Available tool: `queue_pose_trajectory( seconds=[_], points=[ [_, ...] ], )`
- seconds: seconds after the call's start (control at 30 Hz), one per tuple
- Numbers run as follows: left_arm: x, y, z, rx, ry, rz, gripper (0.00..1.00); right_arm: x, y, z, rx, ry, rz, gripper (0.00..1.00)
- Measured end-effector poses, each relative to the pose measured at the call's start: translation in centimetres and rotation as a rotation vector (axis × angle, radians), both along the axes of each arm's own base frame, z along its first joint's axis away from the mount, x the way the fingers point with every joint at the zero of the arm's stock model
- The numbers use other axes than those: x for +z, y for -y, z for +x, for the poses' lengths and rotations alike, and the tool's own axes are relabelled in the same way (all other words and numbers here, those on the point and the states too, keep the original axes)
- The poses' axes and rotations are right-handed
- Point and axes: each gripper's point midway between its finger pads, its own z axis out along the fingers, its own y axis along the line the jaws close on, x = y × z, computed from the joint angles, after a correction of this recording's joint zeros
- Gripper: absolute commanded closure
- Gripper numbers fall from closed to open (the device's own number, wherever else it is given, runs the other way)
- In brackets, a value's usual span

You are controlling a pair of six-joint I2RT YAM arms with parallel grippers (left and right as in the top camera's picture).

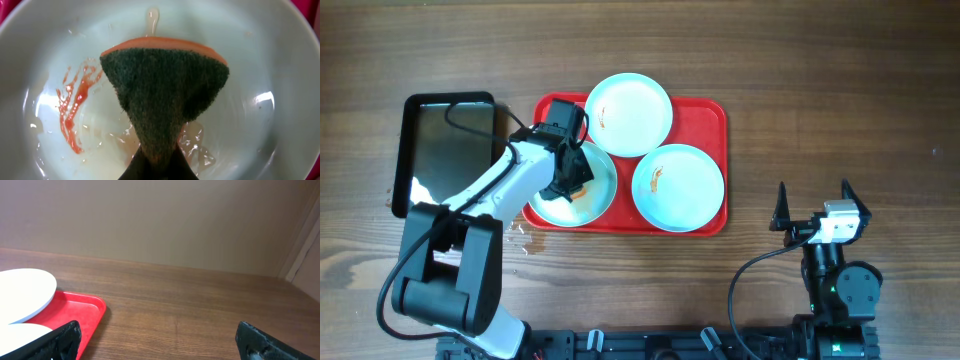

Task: Clean dirty plates on tray and stack at the side
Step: 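Move the sponge with the left gripper onto the lower-left plate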

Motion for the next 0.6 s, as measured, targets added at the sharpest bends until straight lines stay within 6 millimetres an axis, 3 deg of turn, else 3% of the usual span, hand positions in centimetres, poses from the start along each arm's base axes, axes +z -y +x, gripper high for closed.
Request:
queue_pose_trajectory(
  seconds=[0.13,0.23,0.3,0.37,0.43,0.5,0.6],
  points=[
    [1.0,0.8,-0.4,-0.008,0.003,-0.054,0.96,0.0,0.0,0.0,0.000,0.000,0.000,0.00],
    [5.4,2.2,0.2,-0.041,0.127,-0.122,0.96,0.0,0.0,0.0,0.000,0.000,0.000,0.00],
    [5.8,3.7,0.4,-0.079,0.158,-0.142,0.96,0.0,0.0,0.0,0.000,0.000,0.000,0.00],
    [4.7,5.7,0.9,-0.132,0.188,-0.166,0.96,0.0,0.0,0.0,0.000,0.000,0.000,0.00],
    [2.2,6.5,0.2,-0.160,0.152,-0.161,0.96,0.0,0.0,0.0,0.000,0.000,0.000,0.00],
    [-0.3,6.1,-0.6,-0.156,0.092,-0.139,0.96,0.0,0.0,0.0,0.000,0.000,0.000,0.00],
    [-0.7,5.8,-0.5,-0.149,0.087,-0.129,0.96,0.0,0.0,0.0,0.000,0.000,0.000,0.00]
  ],
)
